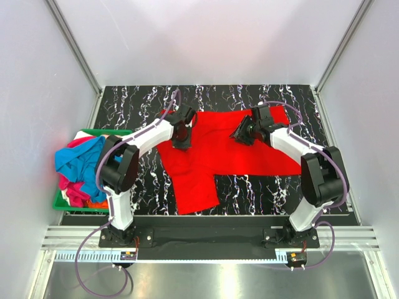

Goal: Fold and stack the t-shirts
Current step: Fold the tshirt

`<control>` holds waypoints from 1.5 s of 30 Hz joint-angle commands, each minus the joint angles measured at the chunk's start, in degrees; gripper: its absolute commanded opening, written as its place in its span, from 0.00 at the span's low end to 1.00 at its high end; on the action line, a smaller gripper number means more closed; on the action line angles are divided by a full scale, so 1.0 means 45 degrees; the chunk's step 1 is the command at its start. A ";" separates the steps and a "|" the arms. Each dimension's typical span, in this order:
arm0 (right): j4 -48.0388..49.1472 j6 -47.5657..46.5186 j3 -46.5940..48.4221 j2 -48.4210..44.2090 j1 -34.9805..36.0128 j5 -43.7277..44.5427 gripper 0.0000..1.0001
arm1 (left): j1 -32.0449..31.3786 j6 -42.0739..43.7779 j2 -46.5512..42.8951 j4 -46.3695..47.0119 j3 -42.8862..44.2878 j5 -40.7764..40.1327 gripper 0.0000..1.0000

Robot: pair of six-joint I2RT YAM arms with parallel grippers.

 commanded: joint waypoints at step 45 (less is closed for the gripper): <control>0.1305 0.1013 0.7988 0.7212 0.4145 0.4867 0.00 | 0.5255 -0.2604 0.3462 0.1542 0.5954 0.7219 0.00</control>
